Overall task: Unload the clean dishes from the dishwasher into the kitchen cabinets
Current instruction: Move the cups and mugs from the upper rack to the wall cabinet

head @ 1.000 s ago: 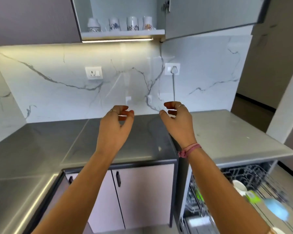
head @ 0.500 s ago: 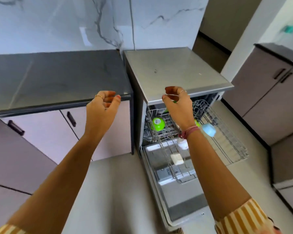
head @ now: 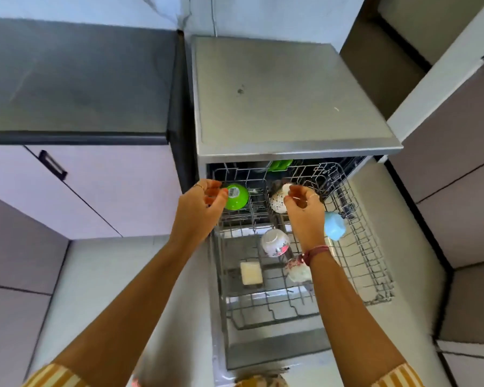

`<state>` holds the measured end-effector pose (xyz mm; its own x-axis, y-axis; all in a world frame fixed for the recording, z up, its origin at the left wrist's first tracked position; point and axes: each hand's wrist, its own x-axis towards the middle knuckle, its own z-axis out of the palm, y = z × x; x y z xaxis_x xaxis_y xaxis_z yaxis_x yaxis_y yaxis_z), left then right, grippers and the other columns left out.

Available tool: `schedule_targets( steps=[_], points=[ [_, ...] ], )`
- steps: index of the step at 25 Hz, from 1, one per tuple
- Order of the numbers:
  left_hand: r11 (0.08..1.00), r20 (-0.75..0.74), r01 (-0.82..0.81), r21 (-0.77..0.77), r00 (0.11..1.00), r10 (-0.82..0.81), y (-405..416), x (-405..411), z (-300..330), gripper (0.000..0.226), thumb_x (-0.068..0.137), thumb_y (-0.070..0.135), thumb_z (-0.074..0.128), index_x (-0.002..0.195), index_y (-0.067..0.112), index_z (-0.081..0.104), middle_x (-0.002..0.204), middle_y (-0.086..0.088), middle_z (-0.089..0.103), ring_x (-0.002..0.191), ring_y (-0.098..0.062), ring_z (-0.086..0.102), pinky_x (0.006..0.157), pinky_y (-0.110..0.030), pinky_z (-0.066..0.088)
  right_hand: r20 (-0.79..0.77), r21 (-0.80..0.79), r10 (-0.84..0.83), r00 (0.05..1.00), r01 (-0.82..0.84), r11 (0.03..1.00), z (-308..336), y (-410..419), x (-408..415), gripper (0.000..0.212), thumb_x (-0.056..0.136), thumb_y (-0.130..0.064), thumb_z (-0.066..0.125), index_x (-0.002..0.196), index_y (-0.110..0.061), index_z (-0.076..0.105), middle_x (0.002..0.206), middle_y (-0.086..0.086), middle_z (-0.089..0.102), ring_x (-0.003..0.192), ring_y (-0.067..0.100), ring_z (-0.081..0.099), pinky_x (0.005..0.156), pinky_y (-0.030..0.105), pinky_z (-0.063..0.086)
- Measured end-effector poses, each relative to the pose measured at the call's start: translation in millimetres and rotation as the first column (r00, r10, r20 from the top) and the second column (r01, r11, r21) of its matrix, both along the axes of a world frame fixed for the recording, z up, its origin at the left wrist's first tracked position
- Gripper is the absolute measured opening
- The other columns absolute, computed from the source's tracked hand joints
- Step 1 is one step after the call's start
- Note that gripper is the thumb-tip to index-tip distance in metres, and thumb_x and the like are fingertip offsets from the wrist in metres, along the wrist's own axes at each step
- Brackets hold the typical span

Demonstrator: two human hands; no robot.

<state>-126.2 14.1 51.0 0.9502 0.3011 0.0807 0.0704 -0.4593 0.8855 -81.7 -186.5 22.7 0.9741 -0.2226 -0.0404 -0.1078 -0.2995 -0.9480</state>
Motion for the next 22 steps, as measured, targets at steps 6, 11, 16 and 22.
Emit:
schedule_targets(
  steps=[6, 11, 16, 22],
  points=[
    [0.999, -0.197, -0.013, -0.048, 0.98, 0.004, -105.9, 69.0, -86.5, 0.02, 0.091, 0.022, 0.06, 0.107, 0.01, 0.064, 0.085, 0.003, 0.067, 0.076, -0.009, 0.062, 0.07, -0.017, 0.05, -0.235, -0.097, 0.003, 0.972, -0.027, 0.995, -88.9, -93.5, 55.1, 0.019, 0.086, -0.013, 0.061, 0.102, -0.025, 0.059, 0.1, 0.003, 0.067, 0.093, 0.02, 0.062, 0.08, 0.03, 0.052],
    [0.996, -0.337, 0.055, -0.07, 0.939, -0.076, -151.6, 124.4, -157.0, 0.027, 0.088, 0.02, 0.065, 0.111, 0.006, 0.062, 0.098, -0.006, 0.069, 0.087, -0.017, 0.064, 0.082, -0.029, 0.053, -0.398, -0.129, 0.074, 0.914, -0.136, 0.982, -157.1, -139.4, 56.0, 0.022, 0.087, -0.011, 0.061, 0.108, -0.015, 0.06, 0.102, 0.004, 0.066, 0.094, 0.02, 0.062, 0.077, 0.019, 0.05],
    [0.986, -0.387, 0.138, 0.096, 0.918, -0.09, -179.4, 189.7, -226.8, 0.077, 0.073, 0.032, 0.08, 0.135, 0.004, 0.043, 0.134, -0.017, 0.05, 0.124, -0.03, 0.046, 0.101, -0.04, 0.041, -0.414, -0.063, 0.182, 0.892, -0.227, 0.972, -196.2, -147.3, 59.2, 0.028, 0.087, -0.005, 0.063, 0.114, -0.012, 0.06, 0.102, -0.001, 0.064, 0.095, 0.012, 0.06, 0.078, 0.006, 0.048],
    [0.983, -0.343, 0.171, 0.064, 0.929, -0.139, -199.5, 238.8, -289.1, 0.109, 0.051, 0.03, 0.091, 0.14, 0.012, 0.032, 0.134, -0.011, 0.049, 0.121, -0.028, 0.047, 0.1, -0.04, 0.042, -0.385, 0.012, 0.217, 0.897, -0.23, 0.973, -218.6, -151.7, 64.3, 0.032, 0.087, -0.007, 0.064, 0.119, -0.011, 0.059, 0.108, -0.001, 0.065, 0.101, 0.01, 0.061, 0.084, 0.013, 0.049]
  ],
)
